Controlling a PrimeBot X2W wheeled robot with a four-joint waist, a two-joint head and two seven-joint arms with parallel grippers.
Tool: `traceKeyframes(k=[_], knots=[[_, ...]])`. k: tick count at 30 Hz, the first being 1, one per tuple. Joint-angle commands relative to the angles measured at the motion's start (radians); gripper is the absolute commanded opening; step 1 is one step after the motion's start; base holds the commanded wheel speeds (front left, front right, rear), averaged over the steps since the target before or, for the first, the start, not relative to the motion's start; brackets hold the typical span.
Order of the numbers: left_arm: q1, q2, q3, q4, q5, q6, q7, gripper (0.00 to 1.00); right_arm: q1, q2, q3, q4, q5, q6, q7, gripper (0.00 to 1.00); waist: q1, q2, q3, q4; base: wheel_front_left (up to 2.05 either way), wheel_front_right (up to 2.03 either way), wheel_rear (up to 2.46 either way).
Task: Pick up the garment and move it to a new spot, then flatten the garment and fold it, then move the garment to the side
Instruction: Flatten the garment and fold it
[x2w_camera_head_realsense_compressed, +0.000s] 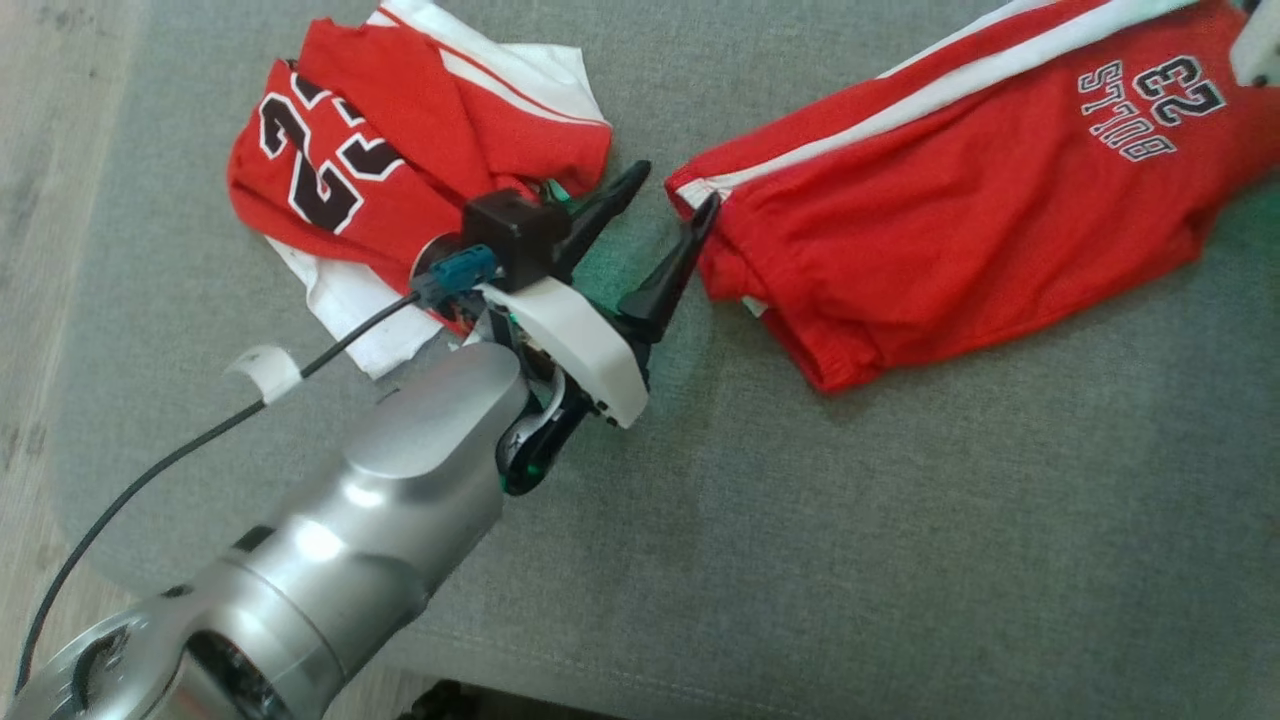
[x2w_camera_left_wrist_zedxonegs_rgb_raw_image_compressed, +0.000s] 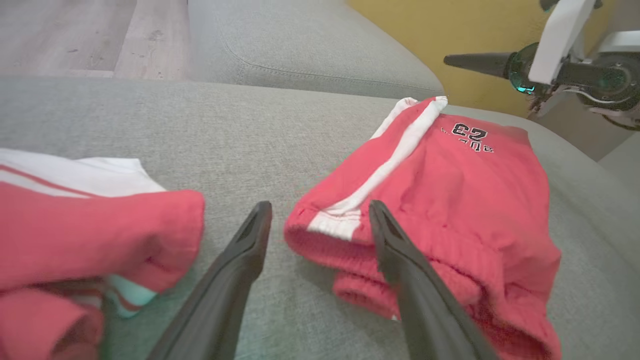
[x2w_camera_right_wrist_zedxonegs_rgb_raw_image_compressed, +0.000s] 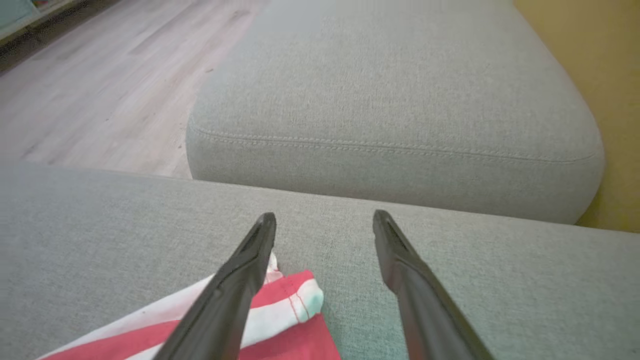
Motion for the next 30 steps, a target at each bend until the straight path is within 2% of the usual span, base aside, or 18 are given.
traceKeyframes(k=[1,4,11,13,14,17,20,25,30], knots=[[-0.024,0.015,0.030,-0.002,-0.002,-0.003,-0.015,1.00,-0.022,0.023,-0.008,-0.018,0.008,-0.001,-0.036,1.00,-0.0001,0.0001,-0.020,-0.005,0.00,0.00,0.00],[-0.011,0.020,0.043,0.025,-0.004,0.010,-0.028,1.00,-0.005,0.038,-0.029,-0.009,0.039,-0.001,-0.080,1.00,-0.0001,0.0001,-0.052,-0.015,0.00,0.00,0.00],[0.023,0.071,0.132,0.017,0.019,0.082,-0.058,1.00,0.075,0.081,-0.024,-0.082,0.115,-0.001,-0.215,1.00,-0.0001,0.0001,-0.150,-0.061,0.00,0.00,0.00],[0.031,0.099,0.185,-0.033,0.077,0.128,-0.059,1.00,0.114,0.095,-0.013,-0.119,0.142,-0.001,-0.249,1.00,-0.0001,0.0001,-0.181,-0.077,0.00,0.00,0.00],[0.031,0.099,0.185,-0.033,0.077,0.128,-0.059,1.00,0.114,0.095,-0.013,-0.119,0.142,-0.001,-0.249,1.00,-0.0001,0.0001,-0.181,-0.077,0.00,0.00,0.00],[0.081,0.149,0.265,-0.135,0.226,0.230,-0.060,1.00,0.185,0.117,0.009,-0.189,0.187,-0.001,-0.281,1.00,-0.0001,0.0001,-0.224,-0.105,0.00,0.00,0.00],[0.172,0.181,0.341,-0.231,0.327,0.295,-0.060,1.00,0.271,0.130,0.036,-0.265,0.211,-0.001,-0.304,1.00,-0.0001,0.0001,-0.267,-0.131,0.00,0.00,0.00],[0.346,0.206,0.450,-0.342,0.425,0.347,-0.060,1.00,0.442,0.157,0.043,-0.398,0.180,-0.001,-0.317,1.00,-0.0001,0.0001,-0.329,-0.177,0.00,0.00,0.00],[0.534,0.206,0.549,-0.417,0.490,0.372,-0.060,1.00,0.686,0.242,-0.080,-0.586,0.105,-0.001,-0.318,1.00,-0.0001,0.0001,-0.371,-0.219,0.00,0.00,0.00]])
